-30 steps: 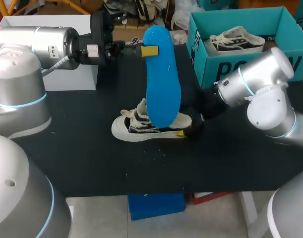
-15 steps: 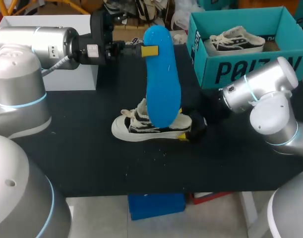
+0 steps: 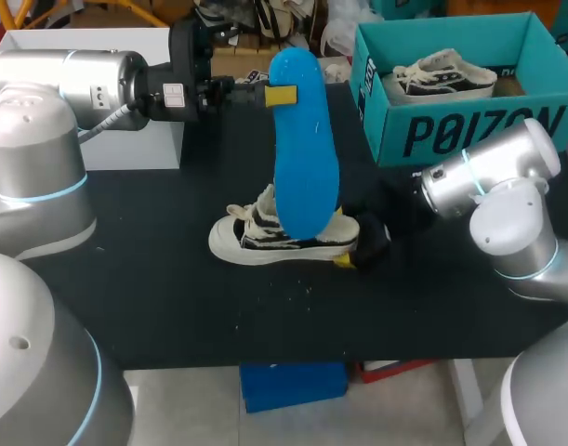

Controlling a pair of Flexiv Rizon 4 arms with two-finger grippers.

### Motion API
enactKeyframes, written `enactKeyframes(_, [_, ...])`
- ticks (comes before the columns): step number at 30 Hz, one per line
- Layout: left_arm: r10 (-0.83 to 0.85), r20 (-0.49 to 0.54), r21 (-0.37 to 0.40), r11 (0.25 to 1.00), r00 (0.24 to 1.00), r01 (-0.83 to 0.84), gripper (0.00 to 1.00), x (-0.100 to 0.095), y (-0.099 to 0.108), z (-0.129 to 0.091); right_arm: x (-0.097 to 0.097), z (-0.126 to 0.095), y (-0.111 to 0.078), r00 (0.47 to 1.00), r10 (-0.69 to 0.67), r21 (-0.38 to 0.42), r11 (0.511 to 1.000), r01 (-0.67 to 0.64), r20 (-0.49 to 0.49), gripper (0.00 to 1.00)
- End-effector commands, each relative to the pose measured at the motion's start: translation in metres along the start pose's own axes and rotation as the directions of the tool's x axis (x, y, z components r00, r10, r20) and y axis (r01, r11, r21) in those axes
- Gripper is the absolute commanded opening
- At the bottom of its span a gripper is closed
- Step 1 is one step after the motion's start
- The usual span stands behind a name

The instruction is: Take the shoe out of the shoebox, open the shoe tongue, remove and reinsert the insole, then place the shoe into the shoebox

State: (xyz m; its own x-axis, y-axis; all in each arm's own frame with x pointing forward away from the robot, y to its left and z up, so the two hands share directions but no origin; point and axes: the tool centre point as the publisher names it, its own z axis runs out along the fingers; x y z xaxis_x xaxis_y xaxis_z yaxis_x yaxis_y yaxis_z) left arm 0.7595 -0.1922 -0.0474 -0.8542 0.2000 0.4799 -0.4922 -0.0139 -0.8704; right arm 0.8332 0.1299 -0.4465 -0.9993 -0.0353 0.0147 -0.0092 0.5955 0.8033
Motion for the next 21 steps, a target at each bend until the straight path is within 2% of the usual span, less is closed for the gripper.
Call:
enactKeyframes(1, [0.001, 0.005, 0.002, 1.0, 1.0, -0.001, 0.0, 0.0, 0.001, 0.001, 0.0, -0.01, 0.003, 0.997, -0.032, 0.02, 0.999, 0.033, -0.07, 1.0])
enactKeyframes(5, [0.001, 0.005, 0.002, 1.0, 1.0, -0.001, 0.0, 0.0, 0.001, 0.001, -0.002, -0.031, 0.012, 0.988, -0.062, 0.156, 0.984, 0.084, -0.139, 1.0])
enactKeyframes(7, [0.001, 0.005, 0.002, 1.0, 1.0, -0.001, 0.0, 0.0, 0.001, 0.001, -0.005, -0.042, 0.016, 0.985, -0.063, 0.262, 0.96, 0.103, -0.158, 1.0])
enactKeyframes(10, [0.001, 0.005, 0.002, 1.0, 1.0, -0.001, 0.0, 0.0, 0.001, 0.001, -0.012, -0.059, 0.022, 0.99, -0.055, 0.394, 0.913, 0.104, -0.133, 1.0])
enactKeyframes(15, [0.001, 0.005, 0.002, 1.0, 1.0, -0.001, 0.0, 0.0, 0.001, 0.001, -0.023, -0.074, 0.031, 0.999, 0.008, 0.581, 0.814, 0.014, -0.035, 1.0])
enactKeyframes(16, [0.001, 0.005, 0.002, 1.0, 1.0, -0.001, 0.0, 0.0, 0.001, 0.001, -0.025, -0.075, 0.033, 1.0, 0.007, 0.613, 0.79, 0.01, -0.027, 1.0])
enactKeyframes(19, [0.001, 0.005, 0.002, 1.0, 1.0, -0.001, 0.0, 0.0, 0.001, 0.001, -0.03, -0.074, 0.04, 1.0, 0.012, 0.636, 0.772, -0.017, 0.011, 1.0])
enactKeyframes(21, [0.001, 0.005, 0.002, 1.0, 1.0, -0.001, 0.0, 0.0, 0.001, 0.001, -0.033, -0.071, 0.045, 0.999, 0.026, 0.669, 0.742, -0.043, 0.036, 1.0])
